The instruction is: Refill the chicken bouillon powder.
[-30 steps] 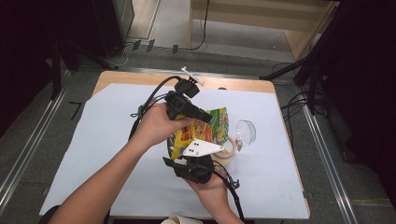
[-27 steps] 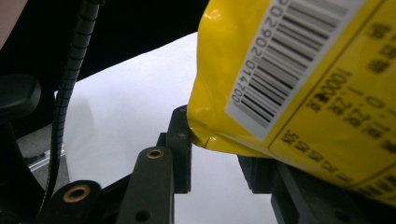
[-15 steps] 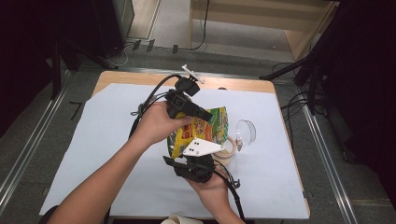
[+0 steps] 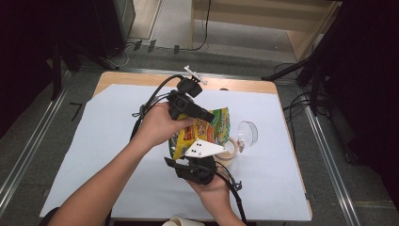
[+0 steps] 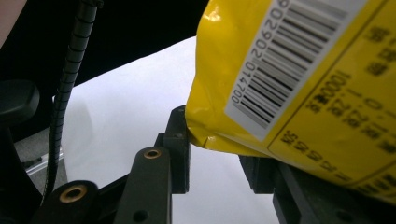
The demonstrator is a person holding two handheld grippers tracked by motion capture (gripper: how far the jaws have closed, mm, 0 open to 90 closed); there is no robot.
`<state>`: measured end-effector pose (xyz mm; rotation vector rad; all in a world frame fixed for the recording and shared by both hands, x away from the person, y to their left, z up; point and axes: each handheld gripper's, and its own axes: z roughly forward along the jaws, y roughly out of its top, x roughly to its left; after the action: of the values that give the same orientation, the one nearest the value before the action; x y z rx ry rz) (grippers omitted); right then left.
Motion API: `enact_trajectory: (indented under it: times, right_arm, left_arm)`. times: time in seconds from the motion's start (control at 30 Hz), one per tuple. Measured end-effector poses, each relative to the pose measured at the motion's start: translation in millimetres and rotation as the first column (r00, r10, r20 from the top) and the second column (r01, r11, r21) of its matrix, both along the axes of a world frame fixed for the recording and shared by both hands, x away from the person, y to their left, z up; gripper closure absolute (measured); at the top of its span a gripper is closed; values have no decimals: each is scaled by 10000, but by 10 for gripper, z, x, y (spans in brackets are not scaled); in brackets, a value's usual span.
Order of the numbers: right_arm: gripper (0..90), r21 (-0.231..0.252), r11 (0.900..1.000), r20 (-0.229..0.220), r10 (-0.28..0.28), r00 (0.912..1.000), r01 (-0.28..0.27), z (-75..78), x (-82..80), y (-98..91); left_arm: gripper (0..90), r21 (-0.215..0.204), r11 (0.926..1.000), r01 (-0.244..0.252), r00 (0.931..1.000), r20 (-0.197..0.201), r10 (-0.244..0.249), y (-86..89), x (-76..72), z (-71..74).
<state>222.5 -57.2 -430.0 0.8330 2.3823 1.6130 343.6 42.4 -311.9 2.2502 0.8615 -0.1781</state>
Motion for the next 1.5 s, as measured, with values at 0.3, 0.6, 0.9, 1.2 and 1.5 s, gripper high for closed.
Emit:
enact_trajectory:
  times: [0.3,0.6,0.9,1.2,1.5]
  right_arm:
    - [681,-109,9999,22,66,10000,-66,-9,11,-1]
    - [682,-186,9998,139,57,9999,-54,-9,22,-11]
    - [682,-235,9997,134,84,9999,-80,-11,26,-13]
    - [683,-244,9997,65,98,9999,-96,-19,21,-8]
    - [683,-284,9995,82,110,9999,-108,-16,23,-11]
  left_arm:
    - [829,-135,9999,-43,10000,-62,42,13,10,-9]
    - [829,-131,9999,-43,10000,1,43,12,8,-4]
    - [829,-179,9998,-66,10000,-43,66,16,9,-11]
    - [829,-154,9999,-48,10000,-27,48,14,8,-24]
    - [829,-185,9998,-50,10000,-34,50,20,9,-20]
